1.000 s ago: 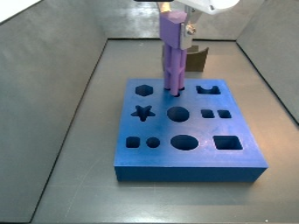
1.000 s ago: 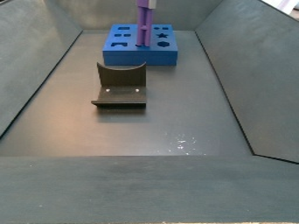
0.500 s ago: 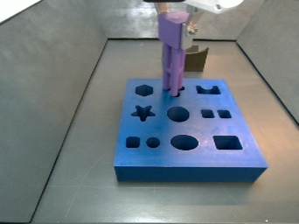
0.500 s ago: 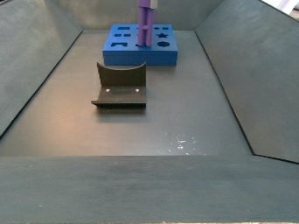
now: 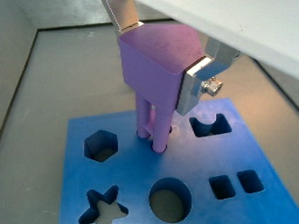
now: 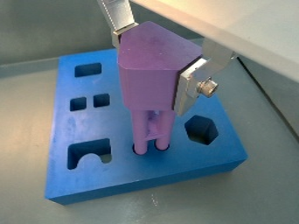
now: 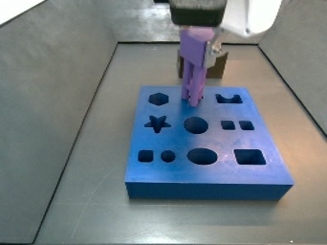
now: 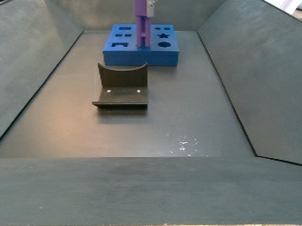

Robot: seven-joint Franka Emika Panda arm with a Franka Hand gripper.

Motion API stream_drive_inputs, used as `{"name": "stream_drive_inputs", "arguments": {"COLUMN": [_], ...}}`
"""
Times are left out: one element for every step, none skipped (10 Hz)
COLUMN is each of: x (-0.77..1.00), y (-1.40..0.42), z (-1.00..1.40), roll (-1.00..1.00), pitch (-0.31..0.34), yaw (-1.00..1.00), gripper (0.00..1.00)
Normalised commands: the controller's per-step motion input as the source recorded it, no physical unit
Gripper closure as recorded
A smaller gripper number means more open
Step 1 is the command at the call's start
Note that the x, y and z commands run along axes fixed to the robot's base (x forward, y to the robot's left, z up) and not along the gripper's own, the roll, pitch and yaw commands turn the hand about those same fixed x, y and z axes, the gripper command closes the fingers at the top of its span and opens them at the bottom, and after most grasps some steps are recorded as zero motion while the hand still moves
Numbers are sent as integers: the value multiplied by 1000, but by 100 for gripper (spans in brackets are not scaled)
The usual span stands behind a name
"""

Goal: Pick up the 3 prong object. Move up. Move to above the board. Insert the 3 prong object.
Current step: Insert the 3 prong object.

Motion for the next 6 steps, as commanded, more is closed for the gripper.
{"name": "stream_drive_inputs", "arguments": {"x": [77,123,89,51,9,0], "y": [0,0,0,0,0,0], "z": [-334,-414,-414,-174,-69,0], "roll": [0,16,0,-23,-66,0], "pitch": [54,30,20,0,0,0], "yaw": [-74,-69,-109,-94,0,0], "gripper": [100,100,100,100,100,100]}}
